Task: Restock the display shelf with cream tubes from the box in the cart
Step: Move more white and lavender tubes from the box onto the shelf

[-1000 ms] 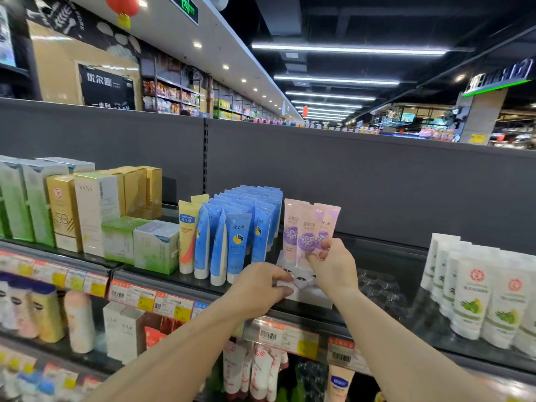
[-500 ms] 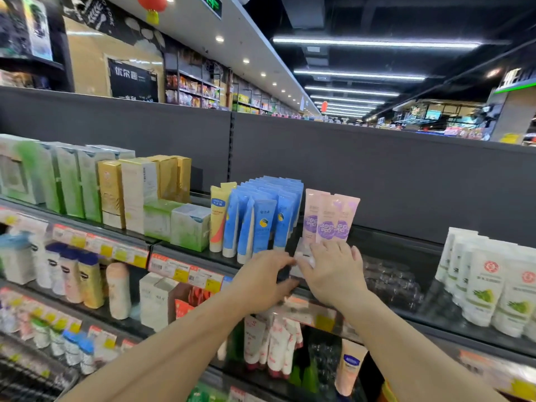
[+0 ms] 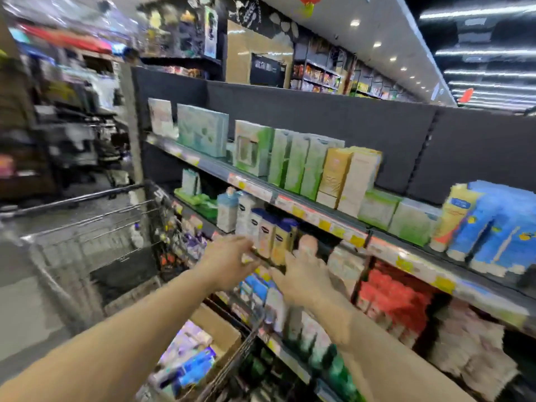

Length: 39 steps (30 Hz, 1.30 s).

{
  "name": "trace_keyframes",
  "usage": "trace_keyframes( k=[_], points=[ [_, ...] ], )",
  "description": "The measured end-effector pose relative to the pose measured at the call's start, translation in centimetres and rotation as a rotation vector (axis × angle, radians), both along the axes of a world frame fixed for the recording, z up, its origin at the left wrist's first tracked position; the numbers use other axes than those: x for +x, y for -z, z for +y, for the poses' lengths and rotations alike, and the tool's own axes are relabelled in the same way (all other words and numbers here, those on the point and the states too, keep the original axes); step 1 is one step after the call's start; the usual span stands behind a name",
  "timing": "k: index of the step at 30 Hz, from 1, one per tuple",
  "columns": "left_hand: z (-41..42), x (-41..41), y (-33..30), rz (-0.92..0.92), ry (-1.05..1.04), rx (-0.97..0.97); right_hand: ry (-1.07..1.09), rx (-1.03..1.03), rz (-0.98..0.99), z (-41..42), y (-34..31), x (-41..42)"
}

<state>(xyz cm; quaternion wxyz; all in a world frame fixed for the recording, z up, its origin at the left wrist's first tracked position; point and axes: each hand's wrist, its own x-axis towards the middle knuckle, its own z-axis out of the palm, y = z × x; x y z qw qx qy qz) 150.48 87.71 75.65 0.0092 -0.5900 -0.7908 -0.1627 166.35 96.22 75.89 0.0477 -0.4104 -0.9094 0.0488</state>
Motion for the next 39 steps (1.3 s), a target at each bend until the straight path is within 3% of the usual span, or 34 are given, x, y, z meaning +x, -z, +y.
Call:
trace_keyframes(
  k=[4,8,16,29,39],
  points=[
    [-6.7,-8.6,1.1,0.092,-0.138,-0.08,-0.136,-0.032,0.051,-4.4,1.9,-10.0],
    [-10.9,-14.1,3.4,0.059,-0.295,-0.15,-0.227,-0.074,0.051,-7.1,4.5,-17.1],
    [-10.1,-20.5,8.9,-0.043,-0.392,-0.286,-0.289,-0.143,0.03,-5.7,10.4,-24.7],
    [0.2,-29.4,17.1,-0.105,-0.227,-0.493,-0.13,-0.311,-0.109,4.4,17.8,-29.2],
    [5.9,-38.9,29.0,-0.246,-0.007,-0.835,0.247,-0.572,-0.104,6.4,26.2,-31.7]
  ],
)
